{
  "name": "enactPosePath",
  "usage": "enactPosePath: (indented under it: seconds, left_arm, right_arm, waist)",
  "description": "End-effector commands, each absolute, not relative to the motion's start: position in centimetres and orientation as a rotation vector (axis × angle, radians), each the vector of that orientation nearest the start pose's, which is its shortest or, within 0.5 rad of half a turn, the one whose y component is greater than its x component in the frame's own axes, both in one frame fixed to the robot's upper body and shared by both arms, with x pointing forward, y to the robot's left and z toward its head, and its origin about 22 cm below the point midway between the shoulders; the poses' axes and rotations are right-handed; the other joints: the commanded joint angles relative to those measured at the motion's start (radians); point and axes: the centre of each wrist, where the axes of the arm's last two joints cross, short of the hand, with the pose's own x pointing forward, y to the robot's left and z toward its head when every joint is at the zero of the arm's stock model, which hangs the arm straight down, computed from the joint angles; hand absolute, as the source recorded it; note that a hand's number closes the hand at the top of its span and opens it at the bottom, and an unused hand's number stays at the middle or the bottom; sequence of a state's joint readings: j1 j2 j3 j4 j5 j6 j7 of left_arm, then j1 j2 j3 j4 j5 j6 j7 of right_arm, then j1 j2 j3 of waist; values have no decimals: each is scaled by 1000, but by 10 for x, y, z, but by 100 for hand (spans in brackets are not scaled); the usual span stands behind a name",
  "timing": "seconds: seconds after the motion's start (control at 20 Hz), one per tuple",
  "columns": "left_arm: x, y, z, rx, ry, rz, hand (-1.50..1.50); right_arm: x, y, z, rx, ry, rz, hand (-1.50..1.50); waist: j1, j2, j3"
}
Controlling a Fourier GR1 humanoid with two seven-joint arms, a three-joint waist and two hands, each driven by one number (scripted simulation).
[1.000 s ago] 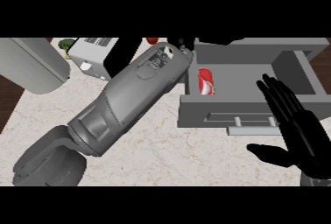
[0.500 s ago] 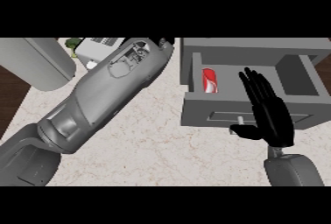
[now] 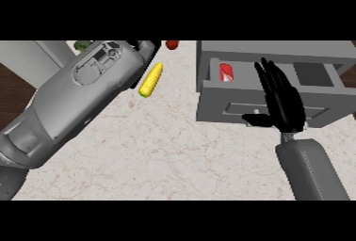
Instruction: Pick up the can, place it into the drawer and close the drawer
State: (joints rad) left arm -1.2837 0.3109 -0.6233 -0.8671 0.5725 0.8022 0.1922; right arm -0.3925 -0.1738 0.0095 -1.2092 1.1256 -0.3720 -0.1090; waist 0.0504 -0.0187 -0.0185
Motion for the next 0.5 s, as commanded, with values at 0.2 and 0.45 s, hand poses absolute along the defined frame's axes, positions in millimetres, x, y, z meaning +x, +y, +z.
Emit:
enactPosePath:
  seconds: [0.2, 0.45]
  left_arm:
    - [410, 96, 232, 239, -1749, -52, -150]
    - [397, 108, 203, 254, -1741, -44, -150]
  right_arm:
    - [360, -228, -13, -1248, -1613, 947, -150]
    - [386, -227, 1, -1296, -1663, 882, -150]
  waist:
    - [15, 27, 21]
    - [13, 29, 20]
